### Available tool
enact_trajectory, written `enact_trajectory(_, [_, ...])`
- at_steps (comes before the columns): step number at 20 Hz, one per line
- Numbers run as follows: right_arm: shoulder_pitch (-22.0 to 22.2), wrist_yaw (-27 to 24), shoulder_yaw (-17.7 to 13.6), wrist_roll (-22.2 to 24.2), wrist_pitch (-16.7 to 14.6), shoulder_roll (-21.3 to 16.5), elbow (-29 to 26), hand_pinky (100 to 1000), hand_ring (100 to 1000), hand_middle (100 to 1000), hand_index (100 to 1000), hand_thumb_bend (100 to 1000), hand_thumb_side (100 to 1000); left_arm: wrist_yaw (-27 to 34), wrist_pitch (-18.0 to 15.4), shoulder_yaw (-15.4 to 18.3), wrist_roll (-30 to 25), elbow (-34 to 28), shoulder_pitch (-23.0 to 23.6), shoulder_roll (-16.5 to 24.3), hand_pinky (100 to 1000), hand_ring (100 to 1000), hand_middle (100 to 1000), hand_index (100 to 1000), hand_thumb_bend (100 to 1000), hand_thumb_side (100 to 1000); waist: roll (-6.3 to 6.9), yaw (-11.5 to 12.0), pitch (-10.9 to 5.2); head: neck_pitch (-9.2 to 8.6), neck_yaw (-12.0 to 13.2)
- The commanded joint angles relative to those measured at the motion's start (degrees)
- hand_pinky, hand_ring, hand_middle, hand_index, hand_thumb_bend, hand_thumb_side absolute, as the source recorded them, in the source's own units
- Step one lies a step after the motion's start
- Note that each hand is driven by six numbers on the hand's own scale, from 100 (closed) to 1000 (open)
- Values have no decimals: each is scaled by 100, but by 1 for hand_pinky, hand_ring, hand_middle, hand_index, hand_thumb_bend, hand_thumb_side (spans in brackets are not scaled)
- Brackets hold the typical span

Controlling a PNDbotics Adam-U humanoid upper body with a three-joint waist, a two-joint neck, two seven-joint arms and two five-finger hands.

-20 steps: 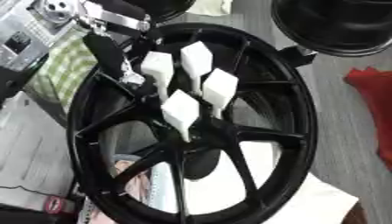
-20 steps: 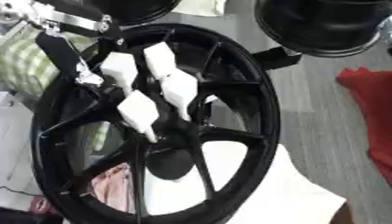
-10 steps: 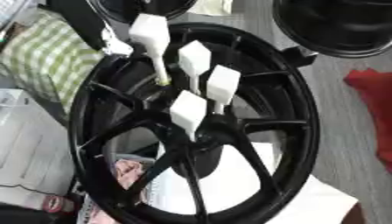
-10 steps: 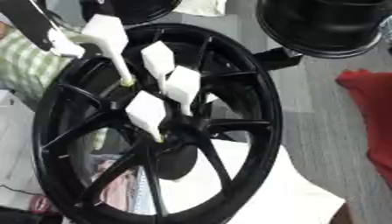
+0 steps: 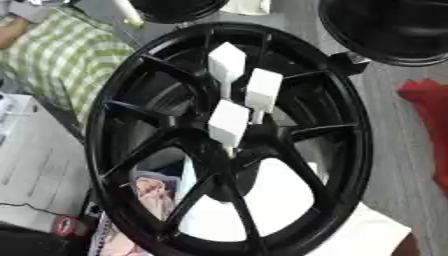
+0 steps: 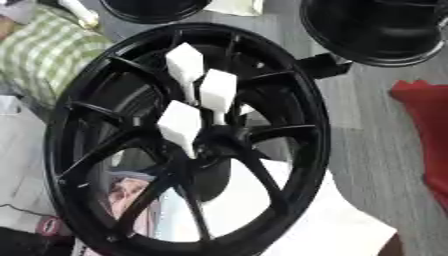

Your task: Pull the pin out of the wheel hub.

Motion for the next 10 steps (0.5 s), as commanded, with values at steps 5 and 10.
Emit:
enact_trajectory(5, [-10, 21, -185, -107, -50, -159, -77, 887, 754, 629, 754, 239, 364, 325, 166, 1259, 1096, 35, 1175, 770, 640, 562, 476, 463, 100, 218, -60, 99, -143, -6, -62])
enact_trajectory(10, [4, -14, -248, -174, -76, -73, -85, 887, 754, 629, 754, 237, 366, -162, 553, 1860, 1983, 77, 2288, 450, 640, 565, 481, 467, 100, 225, -140, 127, -104, -78, -90])
